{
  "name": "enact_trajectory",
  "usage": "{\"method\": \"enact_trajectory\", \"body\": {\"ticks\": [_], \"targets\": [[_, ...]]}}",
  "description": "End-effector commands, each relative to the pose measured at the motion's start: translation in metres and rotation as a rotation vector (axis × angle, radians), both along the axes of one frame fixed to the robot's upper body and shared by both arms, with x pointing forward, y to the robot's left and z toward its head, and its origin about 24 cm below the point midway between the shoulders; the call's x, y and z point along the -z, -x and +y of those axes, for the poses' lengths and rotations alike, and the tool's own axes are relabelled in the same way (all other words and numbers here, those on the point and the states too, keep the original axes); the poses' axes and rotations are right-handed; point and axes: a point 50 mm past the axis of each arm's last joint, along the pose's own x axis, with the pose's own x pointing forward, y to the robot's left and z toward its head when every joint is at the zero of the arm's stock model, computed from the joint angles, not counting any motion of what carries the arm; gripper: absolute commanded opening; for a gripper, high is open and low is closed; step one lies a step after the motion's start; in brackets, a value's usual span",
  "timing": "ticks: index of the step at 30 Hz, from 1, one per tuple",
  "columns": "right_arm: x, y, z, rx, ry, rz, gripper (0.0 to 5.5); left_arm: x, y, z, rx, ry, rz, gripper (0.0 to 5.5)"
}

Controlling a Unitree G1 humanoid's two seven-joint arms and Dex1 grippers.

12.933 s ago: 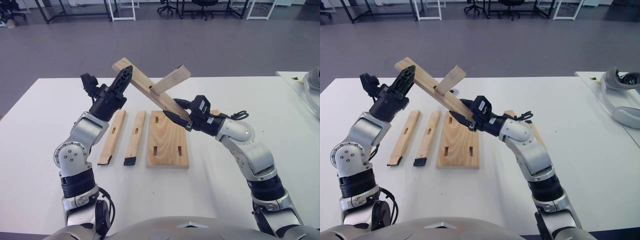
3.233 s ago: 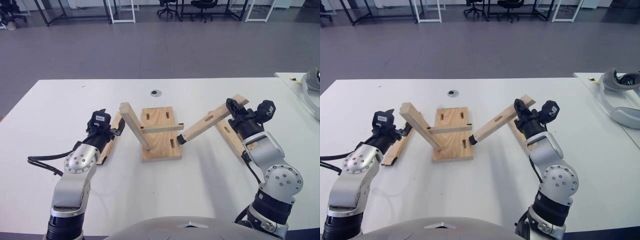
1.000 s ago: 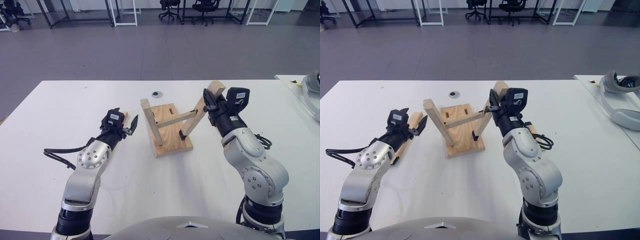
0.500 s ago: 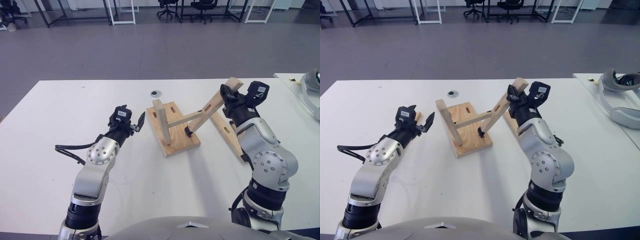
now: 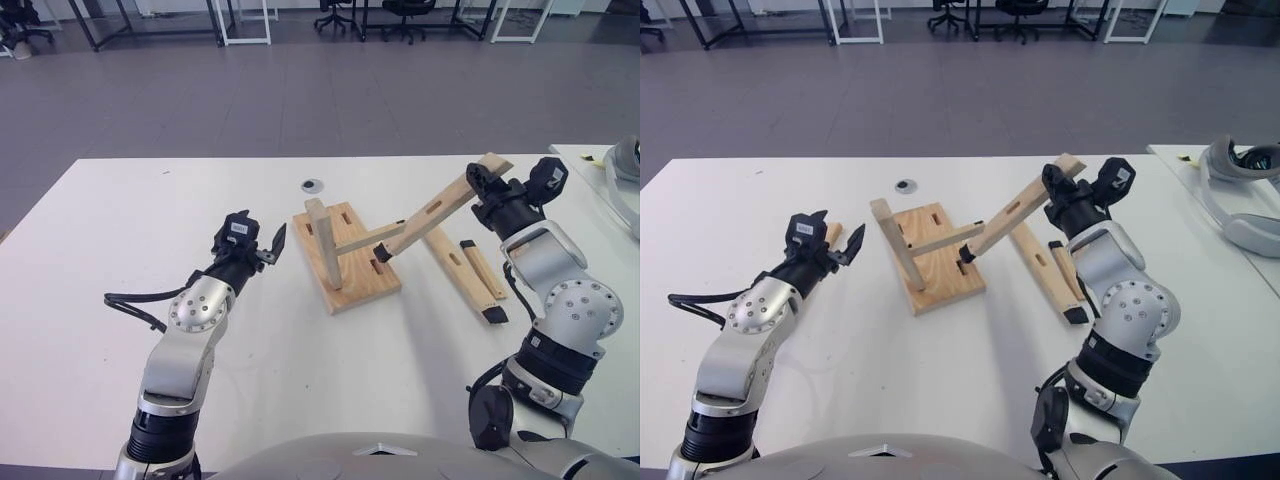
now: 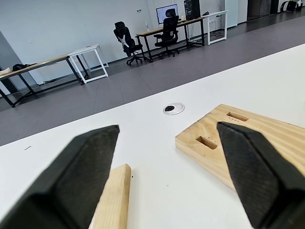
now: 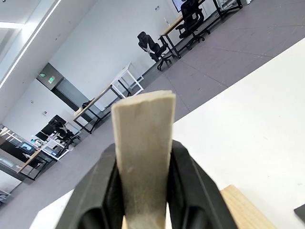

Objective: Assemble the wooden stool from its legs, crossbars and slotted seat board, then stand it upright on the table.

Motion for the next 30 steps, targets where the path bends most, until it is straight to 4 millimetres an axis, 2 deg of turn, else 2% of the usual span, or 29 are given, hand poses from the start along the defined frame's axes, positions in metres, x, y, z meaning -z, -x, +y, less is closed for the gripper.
{"method": "enact_trajectory", "body": {"ticks": [1, 6, 9, 19, 30], "targets": [[0.000, 0.001, 0.006, -0.068, 0.032, 0.016, 1.02, 0.002, 0.001, 0.004, -0.021, -0.027, 0.004, 3.77], [0.013, 0.003, 0.011, -0.114, 0.174, 0.040, 1.02, 0.002, 0.000, 0.005, -0.018, -0.032, 0.003, 3.77], [0.016, 0.002, 0.012, -0.093, 0.197, 0.028, 1.02, 0.003, 0.000, 0.006, -0.015, -0.033, 0.005, 3.77], [0.011, 0.000, 0.016, -0.081, 0.237, -0.032, 1.02, 0.005, 0.001, 0.003, -0.003, -0.030, 0.015, 3.77], [0.005, -0.002, 0.014, -0.052, 0.142, -0.107, 1.01, 0.003, 0.002, 0.002, 0.009, -0.035, 0.017, 3.77]]}}
